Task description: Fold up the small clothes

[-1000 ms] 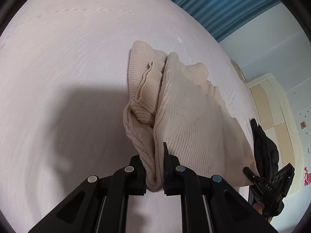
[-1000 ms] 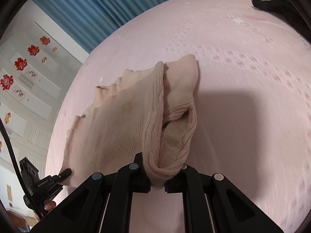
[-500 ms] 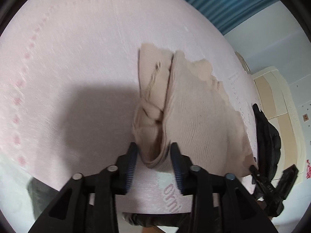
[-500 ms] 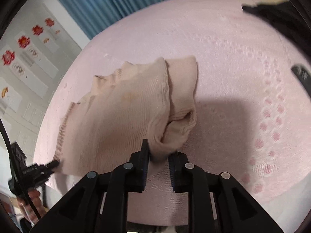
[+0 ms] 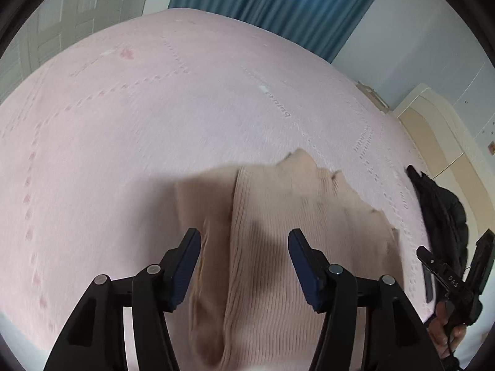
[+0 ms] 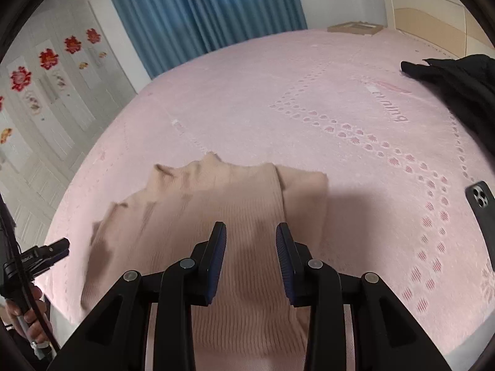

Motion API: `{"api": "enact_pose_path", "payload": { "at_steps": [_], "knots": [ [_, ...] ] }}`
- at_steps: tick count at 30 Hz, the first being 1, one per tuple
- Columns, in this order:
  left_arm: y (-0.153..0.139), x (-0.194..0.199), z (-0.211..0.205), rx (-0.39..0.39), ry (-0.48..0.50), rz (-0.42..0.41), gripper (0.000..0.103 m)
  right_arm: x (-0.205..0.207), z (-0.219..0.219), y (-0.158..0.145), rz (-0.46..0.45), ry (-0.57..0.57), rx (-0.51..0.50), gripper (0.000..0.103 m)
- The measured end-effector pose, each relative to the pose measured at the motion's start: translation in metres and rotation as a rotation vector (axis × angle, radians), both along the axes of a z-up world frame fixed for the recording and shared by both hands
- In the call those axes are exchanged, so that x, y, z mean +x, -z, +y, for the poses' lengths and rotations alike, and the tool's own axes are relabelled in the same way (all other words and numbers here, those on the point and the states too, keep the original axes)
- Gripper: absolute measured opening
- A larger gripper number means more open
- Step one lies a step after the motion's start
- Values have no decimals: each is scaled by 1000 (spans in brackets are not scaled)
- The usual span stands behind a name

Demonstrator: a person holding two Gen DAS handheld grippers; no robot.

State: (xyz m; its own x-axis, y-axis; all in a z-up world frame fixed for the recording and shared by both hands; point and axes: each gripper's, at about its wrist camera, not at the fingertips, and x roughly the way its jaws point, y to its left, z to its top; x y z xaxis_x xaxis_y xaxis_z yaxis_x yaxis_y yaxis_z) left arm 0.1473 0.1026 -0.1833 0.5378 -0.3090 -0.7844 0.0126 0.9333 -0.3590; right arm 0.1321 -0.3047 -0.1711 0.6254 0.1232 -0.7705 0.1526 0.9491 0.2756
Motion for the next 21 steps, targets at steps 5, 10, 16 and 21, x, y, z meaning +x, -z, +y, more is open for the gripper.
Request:
{"api": "enact_pose_path", "payload": {
  "at_steps": [5,10,16,21],
  "knots": [
    [17,41,-15,7,21,29,55,39,1,14,25,11,-26,33],
    [40,66,-23,48,2,75,45,67,-2,37,62,24,-19,33],
    [51,72,-22,40,-34,66,15,85,-2,61,91,31,-43,31],
    [45,73,-7,-93,-74,22,7,90,-5,60,55,-11,33,0]
  ]
}}
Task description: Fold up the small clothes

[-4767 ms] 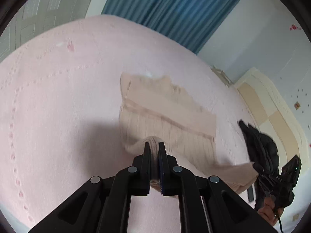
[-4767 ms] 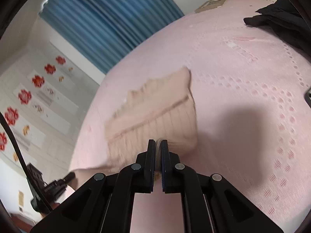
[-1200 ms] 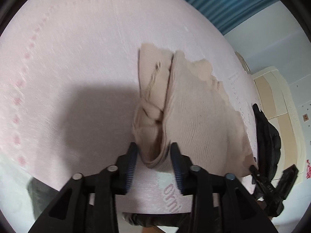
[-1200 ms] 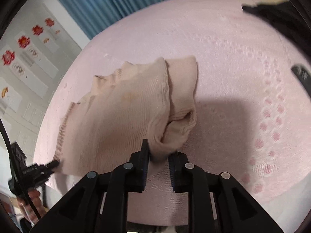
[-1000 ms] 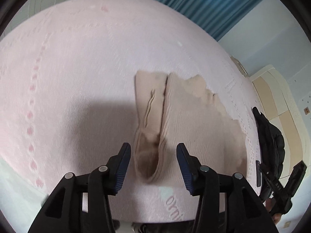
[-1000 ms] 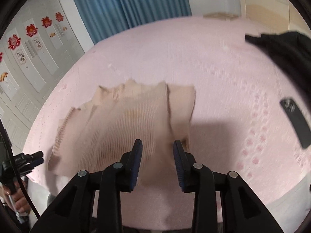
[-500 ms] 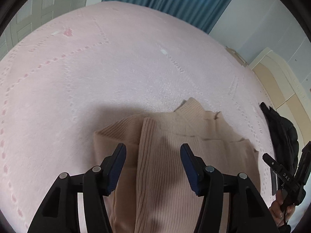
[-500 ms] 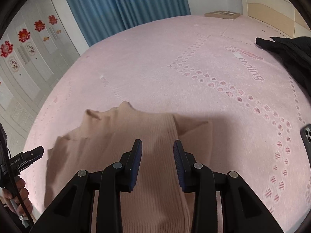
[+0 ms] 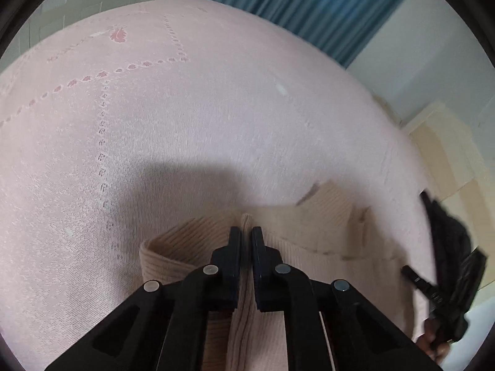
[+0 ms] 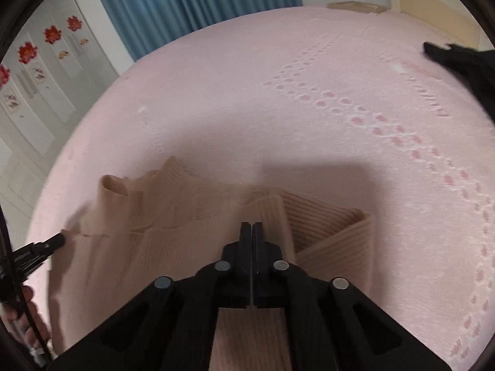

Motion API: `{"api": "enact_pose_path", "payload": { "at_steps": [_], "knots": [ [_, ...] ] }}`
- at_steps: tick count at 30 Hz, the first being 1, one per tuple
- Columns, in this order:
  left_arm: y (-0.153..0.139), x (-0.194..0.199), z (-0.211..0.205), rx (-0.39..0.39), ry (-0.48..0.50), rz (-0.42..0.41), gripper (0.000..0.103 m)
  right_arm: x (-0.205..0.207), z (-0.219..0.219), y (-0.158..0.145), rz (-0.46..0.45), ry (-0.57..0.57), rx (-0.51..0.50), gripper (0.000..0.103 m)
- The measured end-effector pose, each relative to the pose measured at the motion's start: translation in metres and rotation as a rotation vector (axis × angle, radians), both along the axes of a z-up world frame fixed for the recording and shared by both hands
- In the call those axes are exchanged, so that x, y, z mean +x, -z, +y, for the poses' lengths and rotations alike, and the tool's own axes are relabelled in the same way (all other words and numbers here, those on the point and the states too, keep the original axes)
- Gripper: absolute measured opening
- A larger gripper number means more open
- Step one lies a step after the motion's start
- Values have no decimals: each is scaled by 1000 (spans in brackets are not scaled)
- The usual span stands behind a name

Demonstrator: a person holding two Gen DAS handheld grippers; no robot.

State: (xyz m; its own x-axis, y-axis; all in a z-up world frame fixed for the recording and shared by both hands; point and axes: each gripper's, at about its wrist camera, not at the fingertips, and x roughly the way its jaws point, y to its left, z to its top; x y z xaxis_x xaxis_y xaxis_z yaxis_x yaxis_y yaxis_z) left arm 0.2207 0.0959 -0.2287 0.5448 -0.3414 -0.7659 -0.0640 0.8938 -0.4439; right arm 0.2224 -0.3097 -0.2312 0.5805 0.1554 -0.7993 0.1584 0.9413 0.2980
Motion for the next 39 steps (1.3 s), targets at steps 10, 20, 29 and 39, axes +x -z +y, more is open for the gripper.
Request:
{"api": "enact_pose_path", "payload": {
  "at_steps": [10,20,29,39],
  "knots": [
    [-5,12,-4,-3,17,-22,7,-1,-24,-26,-67,62,-4,0],
    [6,14,-8,26,40,12,7,7,-27,7,54,36,31,36],
    [-4,17,18,-21,-31,-47,3,15,-26,-9,-48,-20,117,5],
    [8,20,20,-132,51,24,16,27,-17,19,45,-16,8,5]
  ]
}}
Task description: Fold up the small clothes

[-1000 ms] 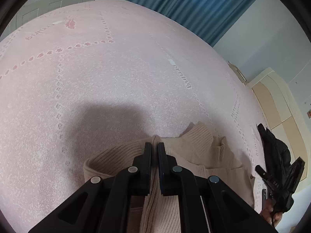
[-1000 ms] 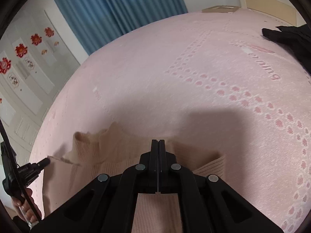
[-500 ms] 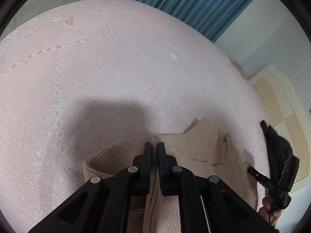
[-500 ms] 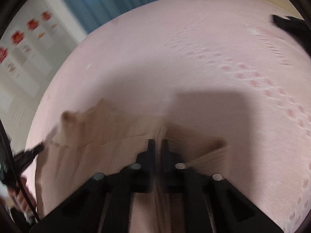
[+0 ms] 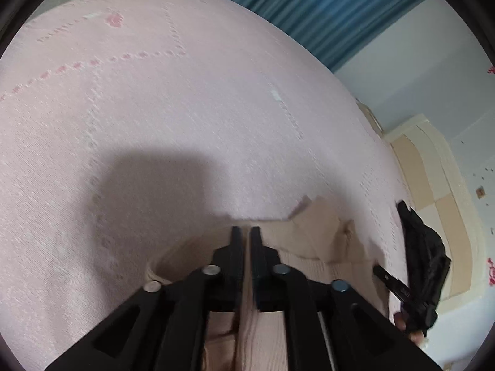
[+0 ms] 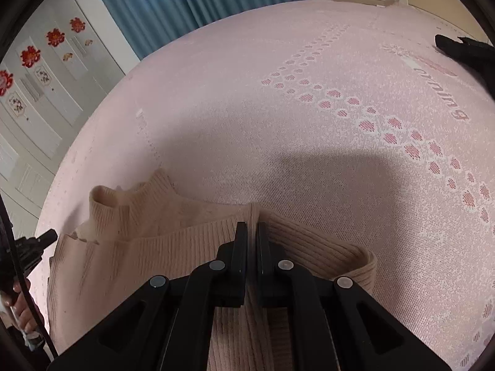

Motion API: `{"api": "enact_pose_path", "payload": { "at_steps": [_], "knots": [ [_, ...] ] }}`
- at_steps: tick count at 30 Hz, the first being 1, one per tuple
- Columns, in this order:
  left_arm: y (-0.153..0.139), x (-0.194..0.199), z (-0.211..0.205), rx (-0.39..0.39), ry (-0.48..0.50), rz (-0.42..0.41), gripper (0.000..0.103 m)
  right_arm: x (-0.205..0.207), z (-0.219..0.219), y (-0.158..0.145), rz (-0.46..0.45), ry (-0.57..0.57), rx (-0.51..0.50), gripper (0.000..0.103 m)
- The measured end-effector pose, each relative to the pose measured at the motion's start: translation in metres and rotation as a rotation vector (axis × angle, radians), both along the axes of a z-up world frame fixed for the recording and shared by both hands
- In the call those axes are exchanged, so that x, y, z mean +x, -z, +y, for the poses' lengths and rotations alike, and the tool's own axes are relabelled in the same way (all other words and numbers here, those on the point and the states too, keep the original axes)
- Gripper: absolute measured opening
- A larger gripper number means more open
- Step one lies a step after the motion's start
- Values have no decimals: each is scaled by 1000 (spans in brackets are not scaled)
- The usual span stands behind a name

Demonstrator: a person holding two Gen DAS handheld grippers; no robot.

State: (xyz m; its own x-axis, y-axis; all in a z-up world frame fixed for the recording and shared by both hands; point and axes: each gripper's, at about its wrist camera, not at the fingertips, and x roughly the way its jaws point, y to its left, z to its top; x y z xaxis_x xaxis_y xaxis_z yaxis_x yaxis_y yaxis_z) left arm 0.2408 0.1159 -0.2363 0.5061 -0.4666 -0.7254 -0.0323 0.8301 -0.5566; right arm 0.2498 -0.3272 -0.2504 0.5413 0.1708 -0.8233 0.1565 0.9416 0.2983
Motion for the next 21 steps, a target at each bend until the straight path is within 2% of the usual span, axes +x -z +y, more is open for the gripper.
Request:
{"api": "enact_pose_path", "payload": {
  "at_steps": [1,3,4,8,10,12,13,15,18,21],
  "knots": [
    [0,-2,-1,-6,8,-3,29,1,-1,1,3,2,6,5],
    [-1,-6,-3,-6,17,-15,45,0,0,0,2,0,0,5],
    [-2,-8,-6,-2,28,-25,48,0,0,0,4,-2,-7,6],
    [3,-4,-23,74,69,-4,47,-3,2,-3,10,0,-16,9],
    [7,-1,-34,110,89,5,46,-5,1,-3,17,8,-8,10],
    [9,1,-45,182,94,7,29,-7,0,-3,22,14,6,10],
    [11,4,-52,221,104,4,16,-6,0,-1,31,11,6,9],
    [8,5,-53,244,104,-17,6,-6,-1,-3,23,12,5,6],
    [-6,3,-38,150,77,-76,6,-10,-5,-15,-53,29,40,5],
    [-6,6,-34,182,55,-83,6,-9,-9,-16,-66,43,77,5]
  ]
}}
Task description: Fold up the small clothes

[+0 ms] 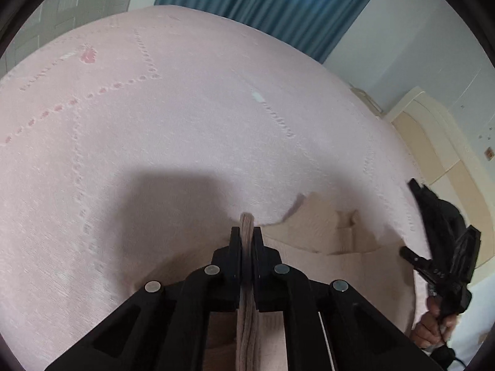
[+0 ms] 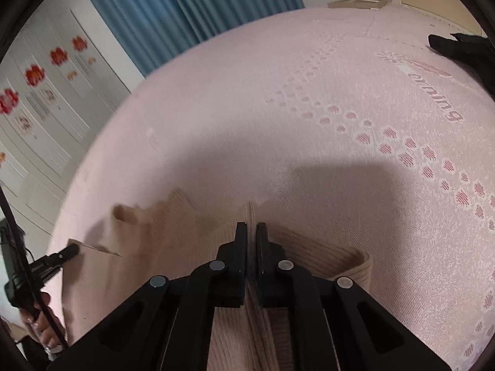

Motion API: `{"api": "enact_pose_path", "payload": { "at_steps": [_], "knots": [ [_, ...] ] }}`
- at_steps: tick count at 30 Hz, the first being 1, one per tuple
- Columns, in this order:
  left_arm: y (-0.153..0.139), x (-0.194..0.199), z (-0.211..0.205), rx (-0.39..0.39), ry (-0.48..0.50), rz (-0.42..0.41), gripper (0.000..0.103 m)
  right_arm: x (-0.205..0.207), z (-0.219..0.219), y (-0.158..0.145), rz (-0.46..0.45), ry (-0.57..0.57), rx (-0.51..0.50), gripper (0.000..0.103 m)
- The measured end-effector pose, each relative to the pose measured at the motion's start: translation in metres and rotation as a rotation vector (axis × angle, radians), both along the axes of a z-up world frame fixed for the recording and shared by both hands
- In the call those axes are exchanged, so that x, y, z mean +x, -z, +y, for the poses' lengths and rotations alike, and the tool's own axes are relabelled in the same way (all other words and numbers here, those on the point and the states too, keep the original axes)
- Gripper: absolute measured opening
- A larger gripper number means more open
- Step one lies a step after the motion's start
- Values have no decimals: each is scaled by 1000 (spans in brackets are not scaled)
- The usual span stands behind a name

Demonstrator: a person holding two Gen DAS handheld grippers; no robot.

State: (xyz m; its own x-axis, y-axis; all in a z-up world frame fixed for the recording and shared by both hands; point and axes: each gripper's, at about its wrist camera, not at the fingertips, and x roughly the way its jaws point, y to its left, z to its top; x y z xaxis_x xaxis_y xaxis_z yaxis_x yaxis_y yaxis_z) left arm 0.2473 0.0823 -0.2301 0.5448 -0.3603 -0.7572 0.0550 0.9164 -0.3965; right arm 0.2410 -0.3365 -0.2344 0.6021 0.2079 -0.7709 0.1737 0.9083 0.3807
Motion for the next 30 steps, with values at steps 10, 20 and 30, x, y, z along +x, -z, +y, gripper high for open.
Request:
{"api": "enact_pose_path", "payload": {
  "at_steps": [10,20,30],
  "knots": [
    [14,8,-18,184,20,66,20,7,14,-2,60,-6,-166,15],
    [19,9,-26,225,50,77,43,18,53,18,118,-79,-389,16],
    [1,-34,19,130,28,85,52,-45,30,-41,69,5,-199,39]
  ]
}}
